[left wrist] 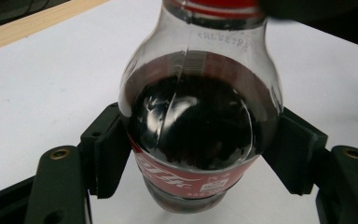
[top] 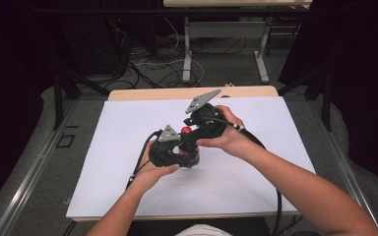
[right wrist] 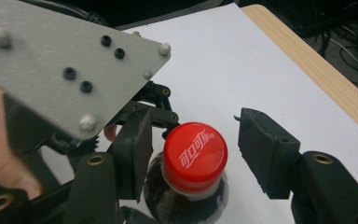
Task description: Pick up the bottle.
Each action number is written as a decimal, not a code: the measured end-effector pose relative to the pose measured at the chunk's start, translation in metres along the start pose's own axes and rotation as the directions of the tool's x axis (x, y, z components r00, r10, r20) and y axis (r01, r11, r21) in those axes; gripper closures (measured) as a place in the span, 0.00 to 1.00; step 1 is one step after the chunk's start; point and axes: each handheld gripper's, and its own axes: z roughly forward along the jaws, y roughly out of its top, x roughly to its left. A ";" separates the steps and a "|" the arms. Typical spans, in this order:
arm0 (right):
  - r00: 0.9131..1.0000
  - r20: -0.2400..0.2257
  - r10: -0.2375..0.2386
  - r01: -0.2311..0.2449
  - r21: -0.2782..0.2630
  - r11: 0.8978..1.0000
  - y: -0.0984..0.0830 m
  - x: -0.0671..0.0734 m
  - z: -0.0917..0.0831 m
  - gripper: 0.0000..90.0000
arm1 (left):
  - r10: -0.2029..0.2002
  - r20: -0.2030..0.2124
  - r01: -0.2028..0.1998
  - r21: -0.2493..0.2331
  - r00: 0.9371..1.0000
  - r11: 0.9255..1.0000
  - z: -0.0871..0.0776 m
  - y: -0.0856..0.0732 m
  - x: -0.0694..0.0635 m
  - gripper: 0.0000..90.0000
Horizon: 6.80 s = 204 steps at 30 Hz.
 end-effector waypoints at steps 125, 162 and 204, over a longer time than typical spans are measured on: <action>0.994 -0.069 -0.087 0.086 -0.015 0.996 0.002 -0.006 -0.013 0.51 | 0.005 -0.023 -0.004 0.020 1.000 1.000 -0.007 0.002 0.003 0.34; 0.999 -0.036 0.037 -0.036 0.040 0.999 0.003 0.003 -0.015 0.57 | 0.013 0.001 -0.013 0.021 1.000 1.000 -0.006 0.002 0.000 0.34; 0.899 -0.290 -0.328 0.372 0.108 0.922 0.021 -0.021 -0.007 0.67 | 0.030 0.013 -0.031 0.030 0.999 0.999 -0.005 0.002 -0.001 0.34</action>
